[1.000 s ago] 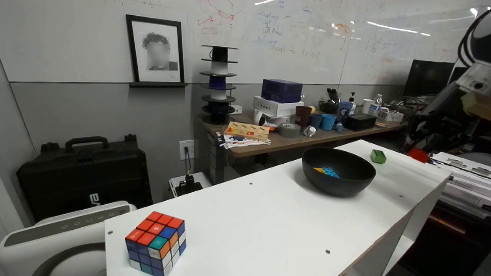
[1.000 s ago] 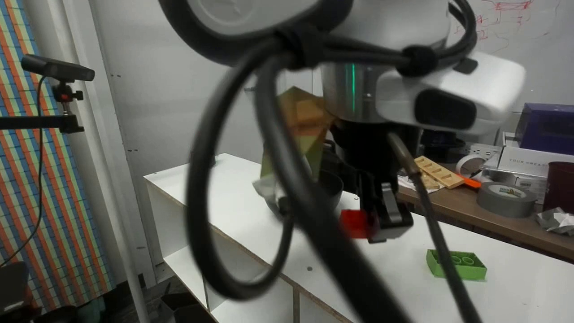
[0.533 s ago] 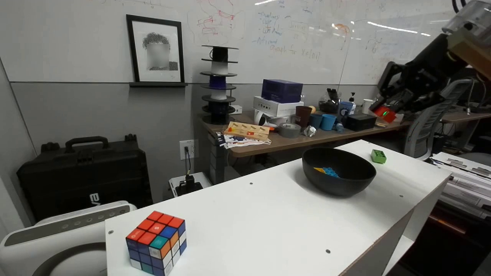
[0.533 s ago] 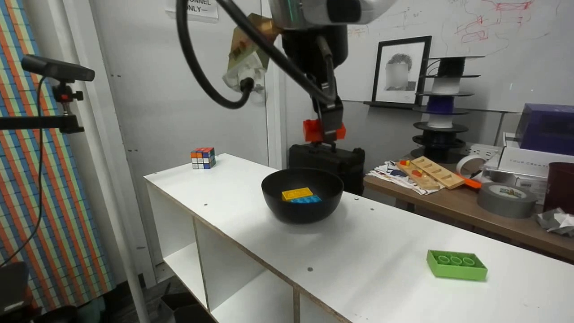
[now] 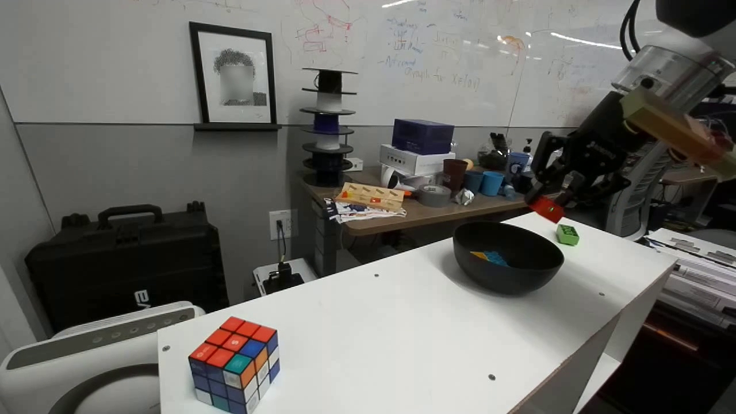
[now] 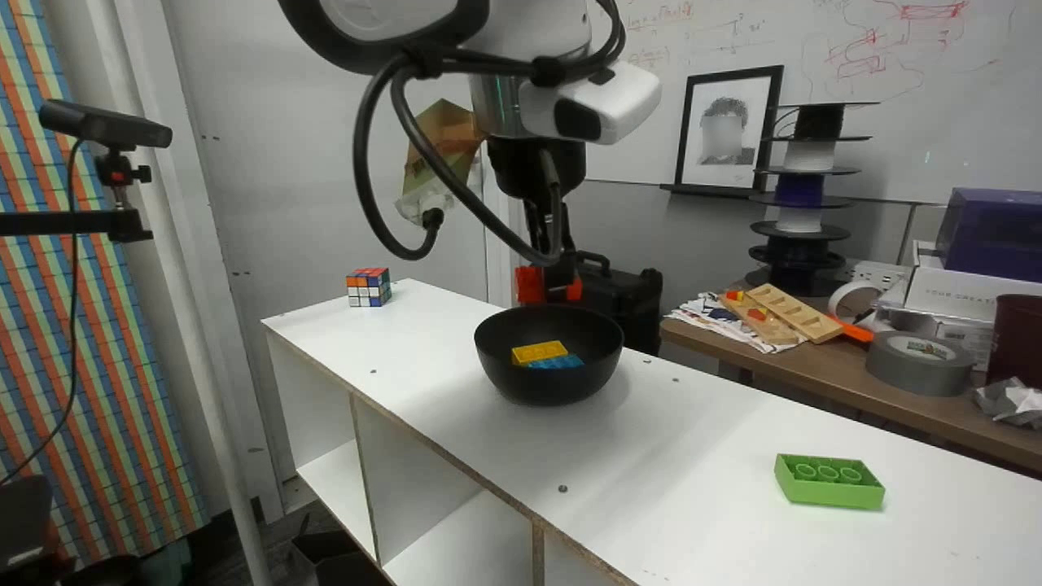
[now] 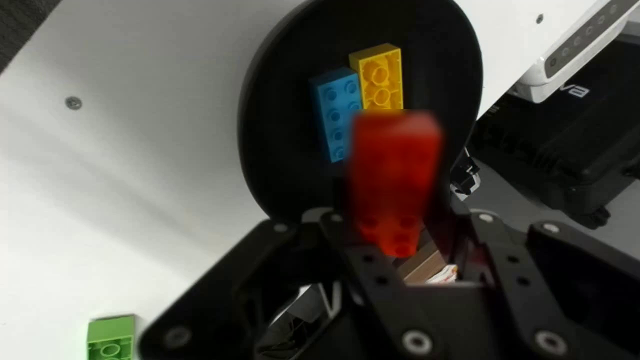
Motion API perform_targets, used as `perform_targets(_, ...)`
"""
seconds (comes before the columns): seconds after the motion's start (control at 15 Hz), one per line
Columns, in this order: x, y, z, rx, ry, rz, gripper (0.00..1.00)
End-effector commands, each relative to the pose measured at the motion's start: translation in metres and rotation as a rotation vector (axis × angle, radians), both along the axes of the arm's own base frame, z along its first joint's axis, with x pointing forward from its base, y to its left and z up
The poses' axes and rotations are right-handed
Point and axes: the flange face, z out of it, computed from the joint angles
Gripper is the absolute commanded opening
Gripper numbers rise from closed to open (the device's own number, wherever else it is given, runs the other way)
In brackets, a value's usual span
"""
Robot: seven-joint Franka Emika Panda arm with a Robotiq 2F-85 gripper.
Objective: Put all the toy blocks into the black bowl.
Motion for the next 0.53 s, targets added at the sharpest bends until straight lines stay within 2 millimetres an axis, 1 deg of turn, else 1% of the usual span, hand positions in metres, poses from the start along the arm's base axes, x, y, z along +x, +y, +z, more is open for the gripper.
perform_targets(0.0, 0.003, -0.008, 0.004, -0.004, -0.002, 0.003, 0.75)
perform_targets(0.2, 0.000, -0.024, 0.007, 0.012, -0.009, -0.025, 0.99)
perform_targets(0.27, -0.002, -0.035, 0.009, 0.007, -0.011, -0.046, 1.00)
perform_targets(0.47, -0.005, -0.081, 0.012, -0.028, -0.019, -0.120, 1.00)
